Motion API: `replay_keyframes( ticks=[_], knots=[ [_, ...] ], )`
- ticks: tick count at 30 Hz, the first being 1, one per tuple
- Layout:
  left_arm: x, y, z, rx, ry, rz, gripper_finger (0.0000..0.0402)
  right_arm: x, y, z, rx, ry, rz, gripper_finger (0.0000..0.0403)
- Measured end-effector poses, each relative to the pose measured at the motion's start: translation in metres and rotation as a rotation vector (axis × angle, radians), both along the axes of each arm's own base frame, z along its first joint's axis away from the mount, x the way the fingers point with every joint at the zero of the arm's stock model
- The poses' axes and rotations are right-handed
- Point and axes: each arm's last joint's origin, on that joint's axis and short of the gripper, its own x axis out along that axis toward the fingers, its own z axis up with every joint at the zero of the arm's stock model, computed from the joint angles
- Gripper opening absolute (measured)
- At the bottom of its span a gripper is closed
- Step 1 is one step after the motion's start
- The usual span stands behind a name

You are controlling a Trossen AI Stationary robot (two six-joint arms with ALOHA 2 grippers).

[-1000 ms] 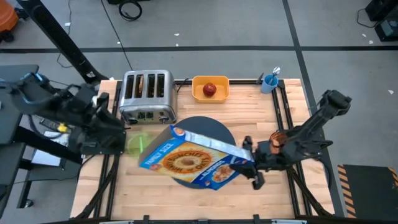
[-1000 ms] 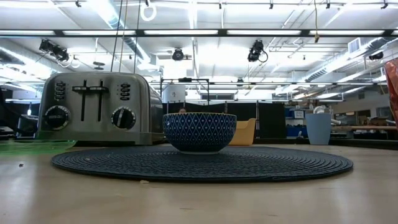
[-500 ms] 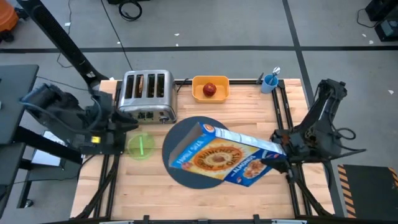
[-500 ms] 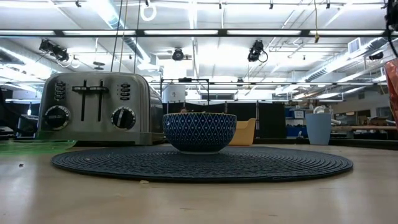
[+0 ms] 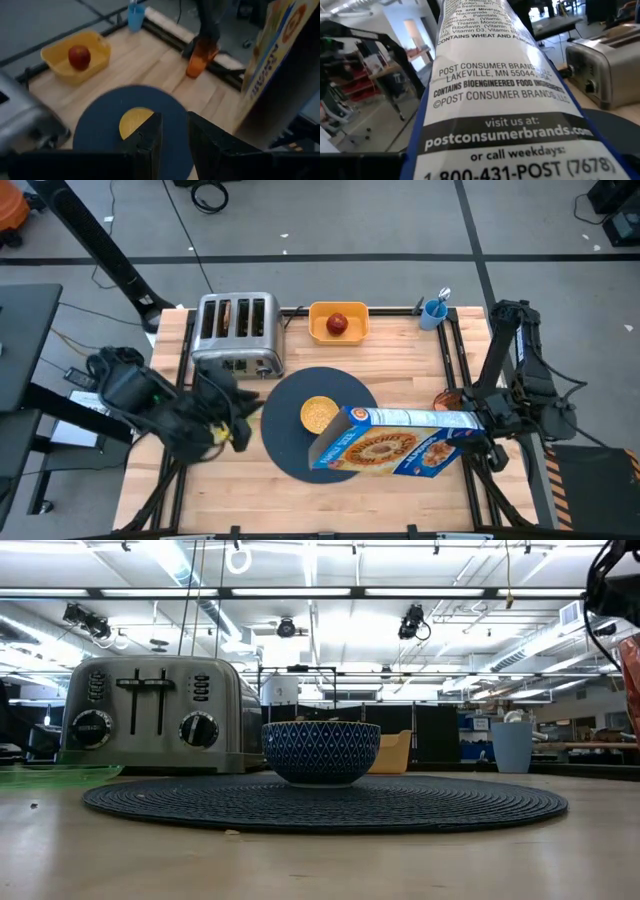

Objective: Arrange a breakfast setting
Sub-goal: Pour the cereal into the blue and yellow bowl

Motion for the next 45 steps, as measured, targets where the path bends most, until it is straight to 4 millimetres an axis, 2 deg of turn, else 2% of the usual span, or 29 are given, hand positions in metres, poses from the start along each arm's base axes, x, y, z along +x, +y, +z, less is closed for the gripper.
replay_keyframes(
  ticks=[9, 13, 20, 31, 38, 45],
  knots=[
    [0.035, -0.013, -0.034, 0.024, 0.159, 0.046, 0.0094, -0.005, -0.012, -0.024, 0.006, 0.089, -0.071, 0.0201],
    [0.046, -0.012, -0.041, 0.041, 0.196, 0.053, 0.0094, -0.004, -0.018, -0.035, -0.012, 0.136, -0.108, 0.0201],
    [0.046, -0.013, -0.041, 0.039, 0.195, 0.050, 0.0094, 0.003, -0.026, -0.048, -0.051, 0.260, -0.157, 0.0201],
    [0.040, -0.022, -0.041, 0.050, 0.198, 0.010, 0.0094, 0.024, -0.037, -0.051, -0.102, 0.354, -0.266, 0.0201],
    [0.038, -0.025, -0.041, 0.070, 0.208, -0.018, 0.0094, 0.036, -0.036, -0.047, -0.153, 0.388, -0.196, 0.0201],
    [0.038, -0.025, -0.041, 0.075, 0.213, -0.024, 0.0094, 0.047, -0.040, -0.045, -0.174, 0.399, -0.200, 0.0201]
  ],
)
